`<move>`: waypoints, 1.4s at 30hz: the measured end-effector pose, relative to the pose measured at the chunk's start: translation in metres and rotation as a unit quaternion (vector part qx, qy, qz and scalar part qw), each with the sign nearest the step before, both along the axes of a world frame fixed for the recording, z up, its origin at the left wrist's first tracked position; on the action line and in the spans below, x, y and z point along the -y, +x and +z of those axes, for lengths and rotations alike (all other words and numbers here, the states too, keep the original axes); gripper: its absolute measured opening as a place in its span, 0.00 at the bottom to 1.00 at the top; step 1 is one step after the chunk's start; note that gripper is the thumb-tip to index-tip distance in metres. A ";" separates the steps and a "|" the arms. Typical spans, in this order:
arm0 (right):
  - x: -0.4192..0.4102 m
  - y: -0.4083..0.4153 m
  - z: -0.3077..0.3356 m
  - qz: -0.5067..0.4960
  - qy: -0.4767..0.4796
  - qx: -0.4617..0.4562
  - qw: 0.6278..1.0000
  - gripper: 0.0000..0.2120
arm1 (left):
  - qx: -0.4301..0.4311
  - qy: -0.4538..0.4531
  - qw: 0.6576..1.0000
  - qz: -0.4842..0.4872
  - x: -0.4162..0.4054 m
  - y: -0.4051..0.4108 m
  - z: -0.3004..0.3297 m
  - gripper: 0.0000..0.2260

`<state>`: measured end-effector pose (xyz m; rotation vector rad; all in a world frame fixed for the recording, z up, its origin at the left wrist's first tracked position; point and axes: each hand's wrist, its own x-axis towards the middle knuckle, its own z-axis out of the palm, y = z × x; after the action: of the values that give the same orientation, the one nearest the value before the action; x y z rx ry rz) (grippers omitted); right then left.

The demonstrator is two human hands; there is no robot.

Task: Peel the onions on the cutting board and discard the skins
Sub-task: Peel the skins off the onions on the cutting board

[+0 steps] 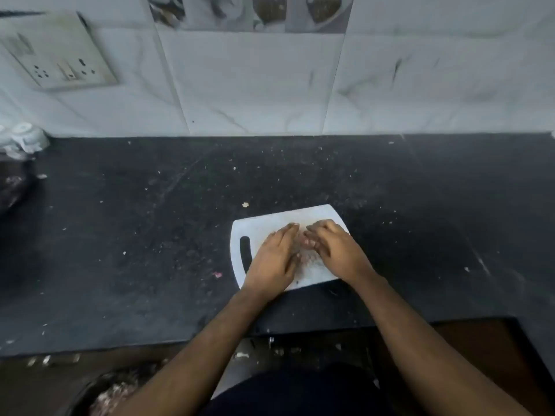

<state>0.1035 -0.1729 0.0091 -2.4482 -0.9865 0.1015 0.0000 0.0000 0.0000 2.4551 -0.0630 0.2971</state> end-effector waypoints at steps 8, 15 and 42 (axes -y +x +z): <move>0.005 0.002 -0.029 -0.068 0.146 -0.134 0.978 0.20 | -0.068 -0.098 0.990 -0.075 0.003 0.036 -0.013 0.33; 0.011 0.006 -0.039 -0.045 0.166 -0.118 0.978 0.14 | -0.052 -0.218 0.972 0.062 0.019 0.040 -0.024 0.19; 0.015 0.013 -0.046 0.060 0.031 0.033 0.997 0.07 | -0.047 -0.169 0.979 0.102 0.032 0.029 -0.029 0.20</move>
<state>0.1163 -0.1875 -0.0368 -2.3481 -1.1492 0.0316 0.0292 -0.0316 -0.0294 2.1339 0.2610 0.2568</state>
